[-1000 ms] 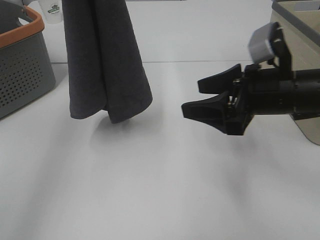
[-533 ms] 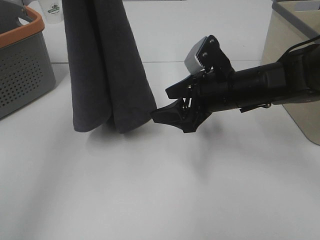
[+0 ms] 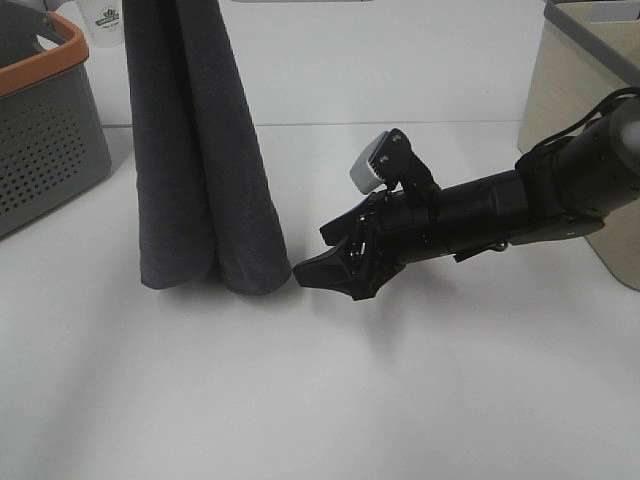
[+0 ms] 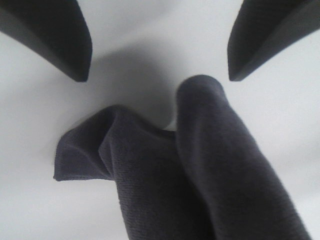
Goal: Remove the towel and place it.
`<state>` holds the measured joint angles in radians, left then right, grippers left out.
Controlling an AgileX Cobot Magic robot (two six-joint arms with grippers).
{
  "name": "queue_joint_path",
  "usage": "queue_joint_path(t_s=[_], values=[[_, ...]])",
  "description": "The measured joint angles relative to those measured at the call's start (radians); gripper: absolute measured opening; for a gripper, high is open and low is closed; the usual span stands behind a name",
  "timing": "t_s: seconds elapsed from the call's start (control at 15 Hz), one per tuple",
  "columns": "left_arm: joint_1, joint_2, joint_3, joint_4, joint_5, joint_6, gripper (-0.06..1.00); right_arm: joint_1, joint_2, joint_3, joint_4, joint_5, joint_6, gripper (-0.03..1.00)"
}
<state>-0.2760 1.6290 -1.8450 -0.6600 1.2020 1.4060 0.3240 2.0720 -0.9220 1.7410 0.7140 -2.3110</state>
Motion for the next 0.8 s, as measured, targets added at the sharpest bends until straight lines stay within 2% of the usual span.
queue_joint_path(t_s=[0.2, 0.4, 0.8], values=[[0.0, 0.028, 0.0, -0.001, 0.0, 0.0, 0.0, 0.032, 0.003, -0.013, 0.002, -0.022, 0.009, 0.74], [-0.006, 0.04, 0.0, -0.003, -0.003, 0.0, 0.0, 0.063, 0.018, -0.056, -0.002, -0.09, 0.01, 0.74], [-0.011, 0.04, 0.0, 0.0, 0.008, 0.0, 0.0, 0.082, 0.105, -0.135, -0.001, -0.114, 0.033, 0.72]])
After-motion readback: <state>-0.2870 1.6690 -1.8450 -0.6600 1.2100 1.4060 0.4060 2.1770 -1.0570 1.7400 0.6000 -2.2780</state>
